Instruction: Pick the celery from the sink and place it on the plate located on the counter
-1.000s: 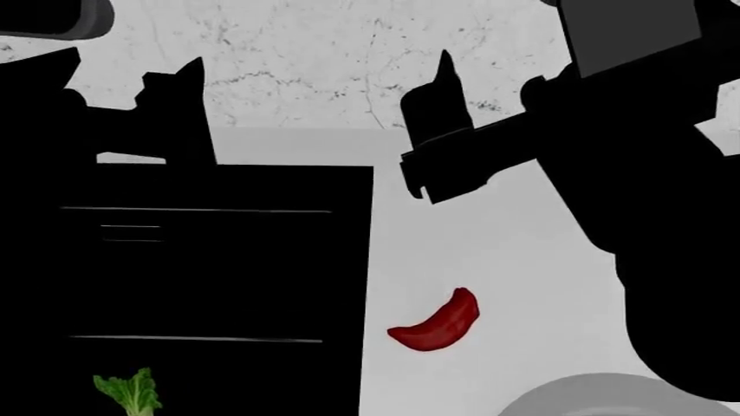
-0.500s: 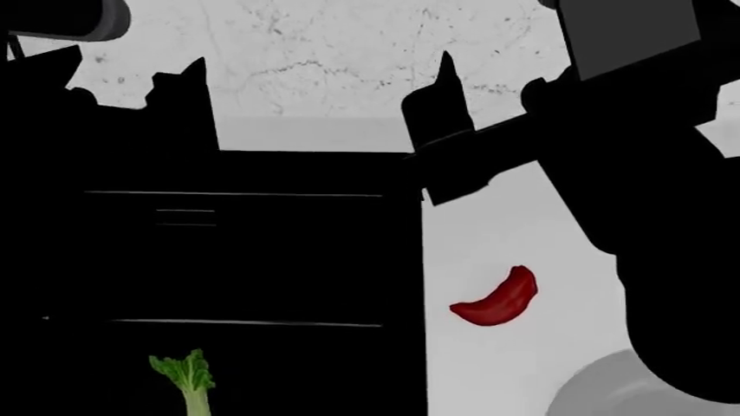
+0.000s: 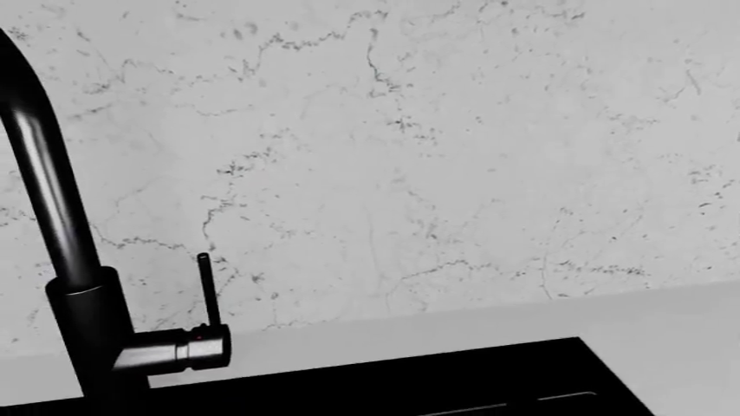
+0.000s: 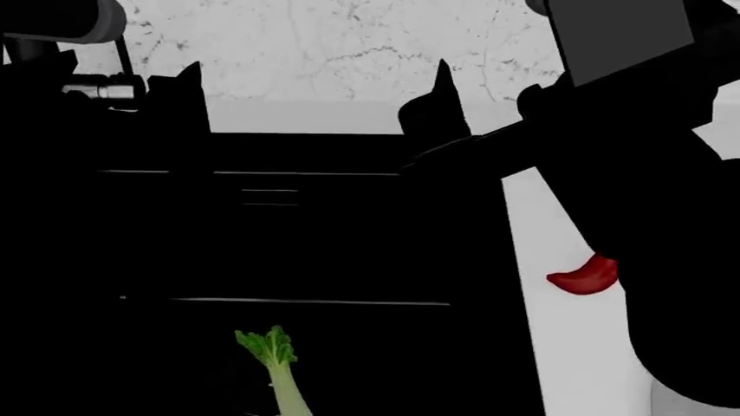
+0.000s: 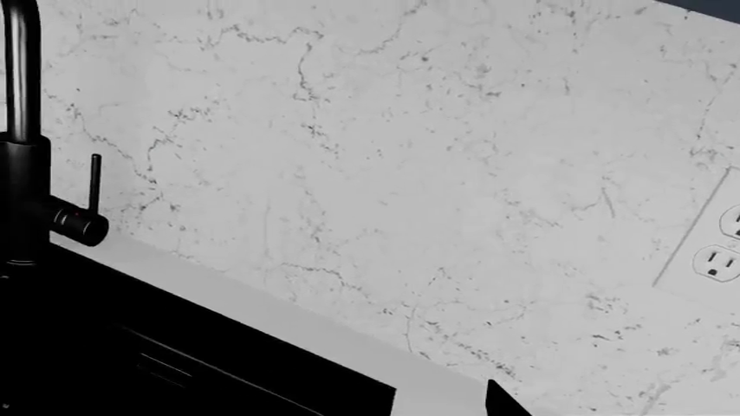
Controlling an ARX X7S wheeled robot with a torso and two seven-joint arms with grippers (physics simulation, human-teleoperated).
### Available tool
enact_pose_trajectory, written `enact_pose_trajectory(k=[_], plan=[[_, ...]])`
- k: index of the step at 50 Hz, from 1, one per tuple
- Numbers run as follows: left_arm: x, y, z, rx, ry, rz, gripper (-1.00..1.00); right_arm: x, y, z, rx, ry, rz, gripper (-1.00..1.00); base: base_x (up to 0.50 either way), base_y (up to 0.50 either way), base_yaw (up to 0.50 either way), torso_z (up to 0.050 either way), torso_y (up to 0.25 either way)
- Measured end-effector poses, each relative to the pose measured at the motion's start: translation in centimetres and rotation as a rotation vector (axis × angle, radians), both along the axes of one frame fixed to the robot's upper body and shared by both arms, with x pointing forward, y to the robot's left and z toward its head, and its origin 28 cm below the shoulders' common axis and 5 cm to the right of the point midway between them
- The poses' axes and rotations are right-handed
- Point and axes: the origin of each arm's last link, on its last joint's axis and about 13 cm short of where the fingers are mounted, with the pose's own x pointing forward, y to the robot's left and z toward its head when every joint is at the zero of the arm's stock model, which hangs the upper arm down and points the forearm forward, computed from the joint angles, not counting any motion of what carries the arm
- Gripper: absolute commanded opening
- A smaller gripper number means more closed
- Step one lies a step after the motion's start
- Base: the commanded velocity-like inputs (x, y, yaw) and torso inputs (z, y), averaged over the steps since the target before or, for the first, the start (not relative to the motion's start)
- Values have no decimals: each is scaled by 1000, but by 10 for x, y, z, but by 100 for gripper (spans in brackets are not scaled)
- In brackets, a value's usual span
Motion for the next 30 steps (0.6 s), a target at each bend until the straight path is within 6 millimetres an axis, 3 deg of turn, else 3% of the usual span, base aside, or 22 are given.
enact_pose_trajectory(k=[30], plan=[[-2, 1, 2, -5, -9, -2, 100, 4, 0, 0, 7, 21, 21, 100, 0, 0, 0, 0, 0]])
